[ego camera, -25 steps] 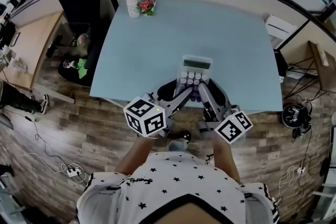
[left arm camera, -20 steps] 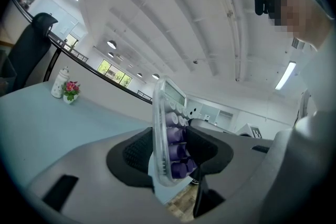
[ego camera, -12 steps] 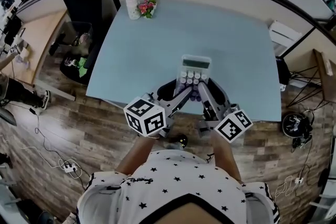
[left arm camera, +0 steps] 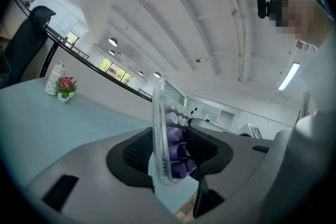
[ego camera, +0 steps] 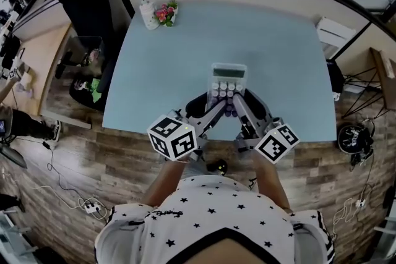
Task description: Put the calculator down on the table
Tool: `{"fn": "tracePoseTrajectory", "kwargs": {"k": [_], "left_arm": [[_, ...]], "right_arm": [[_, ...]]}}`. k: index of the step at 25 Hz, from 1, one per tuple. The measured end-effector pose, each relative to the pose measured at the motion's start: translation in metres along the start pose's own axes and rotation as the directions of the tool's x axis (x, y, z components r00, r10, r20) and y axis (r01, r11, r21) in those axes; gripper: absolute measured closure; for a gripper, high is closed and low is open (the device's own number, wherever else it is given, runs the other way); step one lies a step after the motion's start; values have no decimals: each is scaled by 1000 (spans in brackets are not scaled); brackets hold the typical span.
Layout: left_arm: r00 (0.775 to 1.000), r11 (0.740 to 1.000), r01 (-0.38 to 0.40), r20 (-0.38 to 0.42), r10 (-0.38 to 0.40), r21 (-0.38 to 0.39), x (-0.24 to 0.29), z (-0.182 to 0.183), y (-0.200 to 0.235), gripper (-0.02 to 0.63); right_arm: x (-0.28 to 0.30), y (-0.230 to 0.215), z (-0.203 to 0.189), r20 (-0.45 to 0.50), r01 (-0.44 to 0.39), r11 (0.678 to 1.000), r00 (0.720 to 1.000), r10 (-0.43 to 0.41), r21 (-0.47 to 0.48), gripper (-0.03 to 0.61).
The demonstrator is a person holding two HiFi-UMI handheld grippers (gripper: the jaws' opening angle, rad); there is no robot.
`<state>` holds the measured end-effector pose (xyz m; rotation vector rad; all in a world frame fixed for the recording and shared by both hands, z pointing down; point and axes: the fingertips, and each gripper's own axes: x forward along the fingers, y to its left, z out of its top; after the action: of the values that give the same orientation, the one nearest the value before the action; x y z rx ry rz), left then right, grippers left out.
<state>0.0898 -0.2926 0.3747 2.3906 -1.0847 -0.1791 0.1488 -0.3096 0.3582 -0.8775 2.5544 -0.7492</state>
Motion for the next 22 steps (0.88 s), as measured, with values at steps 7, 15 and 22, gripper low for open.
{"fn": "tracePoseTrajectory", "kwargs": {"k": [7,15,22], "left_arm": [[999,999,17,-48,-19,-40,27,7,37,402],[993,994,14,-111,-26,-104,43,-9,80,402],[987,985,-3,-160,-25,-173,57,-32,109,402]], "right_arm": [[32,-33,-1,-16,59,998,998,-59,17,451],[54,-69,-27,-55,135,988,990,-131,77,451],[62,-100,-50,-109,198,974,976,-187,108,451]]}}
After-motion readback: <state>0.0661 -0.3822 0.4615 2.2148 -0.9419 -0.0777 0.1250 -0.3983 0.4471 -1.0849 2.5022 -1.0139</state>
